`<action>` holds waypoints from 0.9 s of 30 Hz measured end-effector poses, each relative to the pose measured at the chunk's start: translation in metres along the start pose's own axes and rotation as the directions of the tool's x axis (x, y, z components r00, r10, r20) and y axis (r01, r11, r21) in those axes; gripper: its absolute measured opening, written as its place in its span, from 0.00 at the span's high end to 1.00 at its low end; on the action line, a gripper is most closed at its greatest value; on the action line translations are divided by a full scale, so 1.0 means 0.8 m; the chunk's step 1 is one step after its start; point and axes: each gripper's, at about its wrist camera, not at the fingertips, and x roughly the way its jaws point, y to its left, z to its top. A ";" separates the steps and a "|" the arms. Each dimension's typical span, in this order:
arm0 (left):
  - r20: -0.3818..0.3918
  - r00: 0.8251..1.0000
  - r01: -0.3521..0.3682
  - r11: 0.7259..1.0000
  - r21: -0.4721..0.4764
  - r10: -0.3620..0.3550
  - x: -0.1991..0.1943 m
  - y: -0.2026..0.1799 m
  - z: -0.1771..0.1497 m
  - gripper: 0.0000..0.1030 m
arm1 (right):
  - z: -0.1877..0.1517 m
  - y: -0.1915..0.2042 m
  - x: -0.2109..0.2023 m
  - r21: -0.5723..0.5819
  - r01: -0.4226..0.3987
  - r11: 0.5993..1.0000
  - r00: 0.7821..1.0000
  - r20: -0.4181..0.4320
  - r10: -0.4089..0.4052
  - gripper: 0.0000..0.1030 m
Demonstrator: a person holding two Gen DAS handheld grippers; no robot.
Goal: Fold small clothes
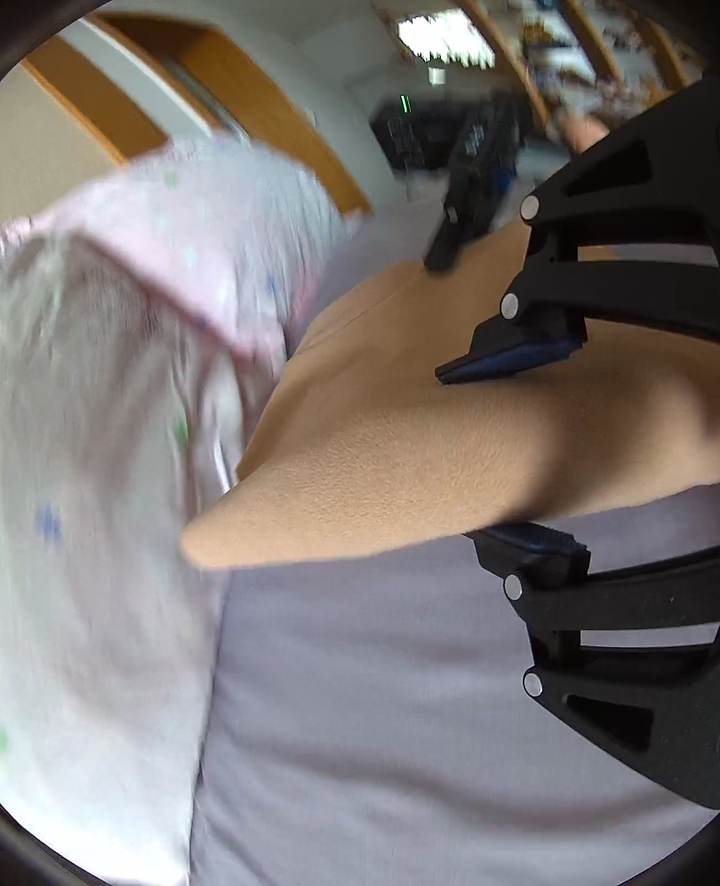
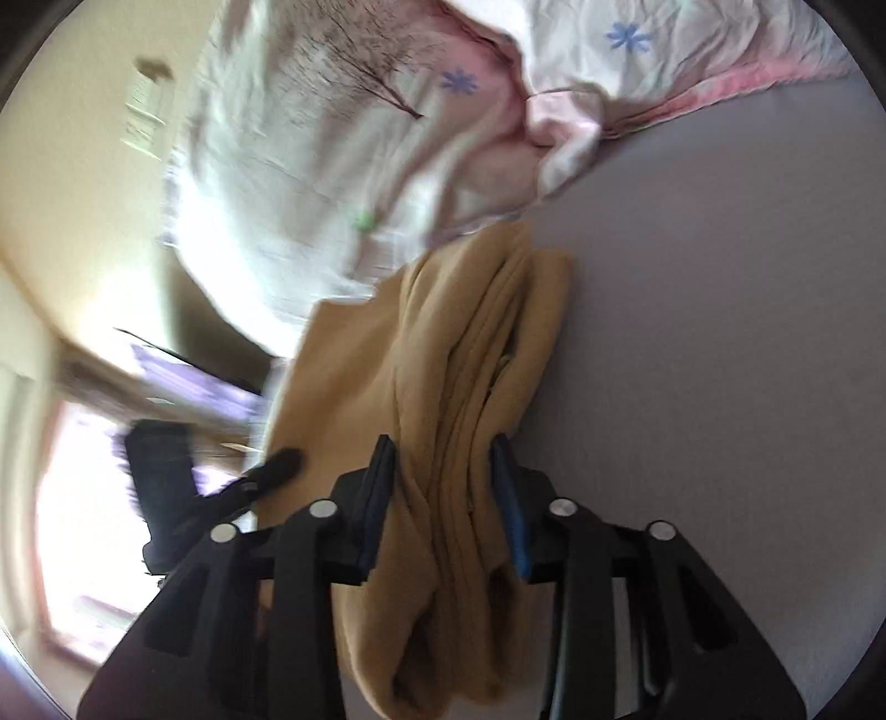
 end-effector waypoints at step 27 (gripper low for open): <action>0.092 0.926 -0.377 0.888 0.264 0.366 -0.053 -0.051 -0.176 0.05 | -0.207 0.081 -0.033 -0.382 0.528 0.759 0.847 0.165 -0.506 0.04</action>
